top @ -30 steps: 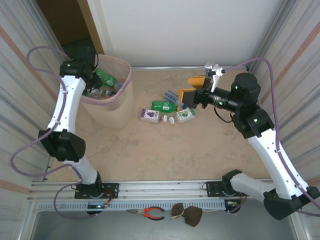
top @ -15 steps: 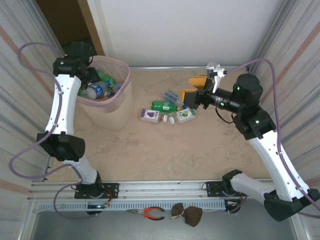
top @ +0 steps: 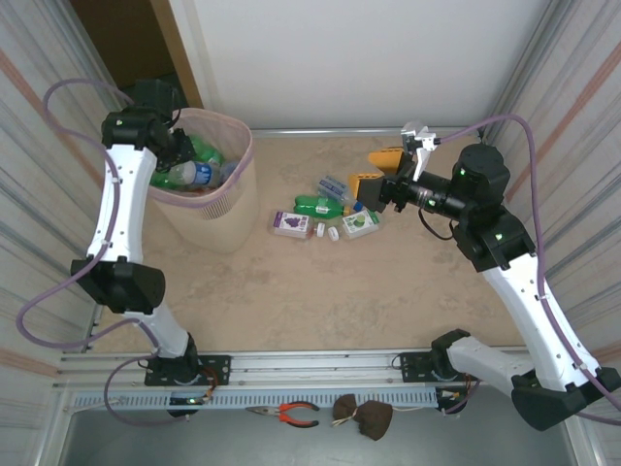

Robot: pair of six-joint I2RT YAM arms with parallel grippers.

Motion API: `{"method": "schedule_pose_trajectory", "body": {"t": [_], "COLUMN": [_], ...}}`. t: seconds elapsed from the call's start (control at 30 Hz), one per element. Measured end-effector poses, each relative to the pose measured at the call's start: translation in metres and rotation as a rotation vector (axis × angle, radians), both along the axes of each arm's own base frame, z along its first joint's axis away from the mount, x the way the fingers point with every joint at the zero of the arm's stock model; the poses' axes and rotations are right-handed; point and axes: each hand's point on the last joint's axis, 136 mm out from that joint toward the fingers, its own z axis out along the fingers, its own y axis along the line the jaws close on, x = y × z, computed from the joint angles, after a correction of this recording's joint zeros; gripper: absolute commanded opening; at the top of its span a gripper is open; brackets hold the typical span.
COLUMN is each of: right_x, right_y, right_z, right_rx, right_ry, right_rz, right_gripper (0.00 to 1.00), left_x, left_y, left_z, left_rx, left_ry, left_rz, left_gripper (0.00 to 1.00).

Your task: Put the plastic bottles in the bin

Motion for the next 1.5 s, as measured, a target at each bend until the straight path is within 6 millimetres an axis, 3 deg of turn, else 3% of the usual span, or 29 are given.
{"method": "schedule_pose_trajectory", "body": {"t": [0.17,0.37,0.47,0.6,0.73,0.9,1.03,1.13,1.33,1.5], "right_x": [-0.001,0.000,0.000,0.000,0.000,0.000,0.002,0.006,0.028,0.050], "right_y": [-0.001,-0.001,-0.001,-0.001,-0.001,0.000,0.000,0.001,-0.008,-0.019], "right_z": [0.001,-0.002,-0.006,-0.006,-0.005,-0.006,-0.007,-0.012,-0.045,-0.094], "right_rx": [0.002,-0.001,-0.005,-0.005,-0.005,-0.005,-0.008,-0.016,-0.102,-0.232], "right_ry": [-0.003,0.003,0.012,0.012,0.011,0.012,0.017,0.032,0.124,0.244], "right_rz": [0.000,-0.002,-0.003,-0.003,-0.002,-0.002,-0.001,-0.011,-0.117,-0.224], "right_gripper": [0.84,0.84,0.84,0.84,0.84,0.84,0.84,0.84,0.83,0.82], "left_x": [0.013,0.034,0.040,0.042,0.027,0.005,-0.001,-0.001,-0.009,-0.023], "left_y": [-0.004,-0.033,-0.047,-0.056,-0.048,-0.017,-0.005,-0.014,-0.039,-0.055], "left_z": [-0.017,-0.039,-0.037,-0.021,0.012,0.039,0.027,0.013,-0.001,0.027], "left_rx": [-0.003,-0.126,-0.187,-0.210,-0.187,-0.132,-0.124,-0.160,-0.257,-0.300], "left_ry": [0.033,0.033,0.008,-0.064,-0.142,-0.180,-0.120,-0.069,-0.074,-0.207], "left_rz": [-0.033,-0.124,-0.173,-0.216,-0.210,-0.152,-0.155,-0.208,-0.309,-0.390], "left_gripper": [0.16,0.18,0.24,0.31,0.31,0.28,0.20,0.19,0.22,0.25]}}
